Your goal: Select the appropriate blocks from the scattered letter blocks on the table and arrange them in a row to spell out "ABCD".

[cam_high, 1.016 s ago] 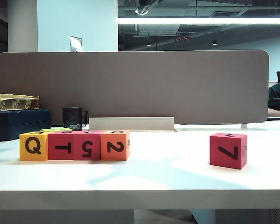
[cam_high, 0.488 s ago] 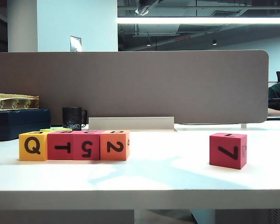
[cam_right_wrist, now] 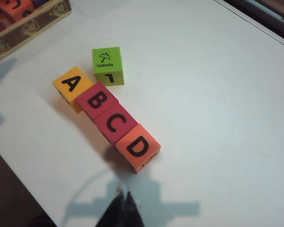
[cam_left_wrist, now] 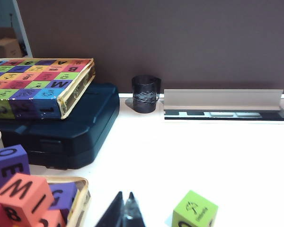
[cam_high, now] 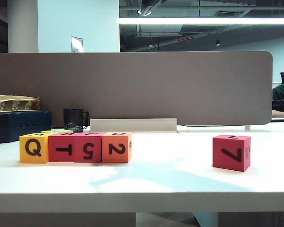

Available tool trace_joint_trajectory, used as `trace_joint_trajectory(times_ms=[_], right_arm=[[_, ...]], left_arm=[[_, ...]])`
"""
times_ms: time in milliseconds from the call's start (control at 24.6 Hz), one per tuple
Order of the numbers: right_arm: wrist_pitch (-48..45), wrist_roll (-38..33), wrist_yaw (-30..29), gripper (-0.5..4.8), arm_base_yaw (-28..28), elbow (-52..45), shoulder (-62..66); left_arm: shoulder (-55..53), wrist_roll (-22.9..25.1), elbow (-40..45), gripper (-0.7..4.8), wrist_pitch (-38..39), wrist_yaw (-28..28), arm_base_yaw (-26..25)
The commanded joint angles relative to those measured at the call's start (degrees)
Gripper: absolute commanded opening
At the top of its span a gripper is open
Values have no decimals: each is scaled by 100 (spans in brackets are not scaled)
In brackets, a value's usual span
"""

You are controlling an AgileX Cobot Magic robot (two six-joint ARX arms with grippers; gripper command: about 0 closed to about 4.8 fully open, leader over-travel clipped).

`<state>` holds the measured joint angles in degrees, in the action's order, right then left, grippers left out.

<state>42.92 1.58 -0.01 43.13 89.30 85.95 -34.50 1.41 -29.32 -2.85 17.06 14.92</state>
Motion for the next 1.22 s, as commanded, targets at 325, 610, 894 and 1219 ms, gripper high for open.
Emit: trace_joint_trajectory(times_ms=[325, 610, 894, 1219], right_arm=[[-72, -7, -7, -1, 7, 13, -17], [-76, -7, -9, -1, 11, 13, -17], [-74, -7, -9, -1, 9, 13, -17], [-76, -7, -7, -1, 9, 13, -17]], left_arm=[[2218, -389, 1956, -6, -63, -212, -323], [3058, -579, 2455, -6, 358, -1333, -1217], [3434, -485, 2583, -6, 927, -1539, -1497], [3434, -483, 2876, -6, 1128, -1860, -1495]])
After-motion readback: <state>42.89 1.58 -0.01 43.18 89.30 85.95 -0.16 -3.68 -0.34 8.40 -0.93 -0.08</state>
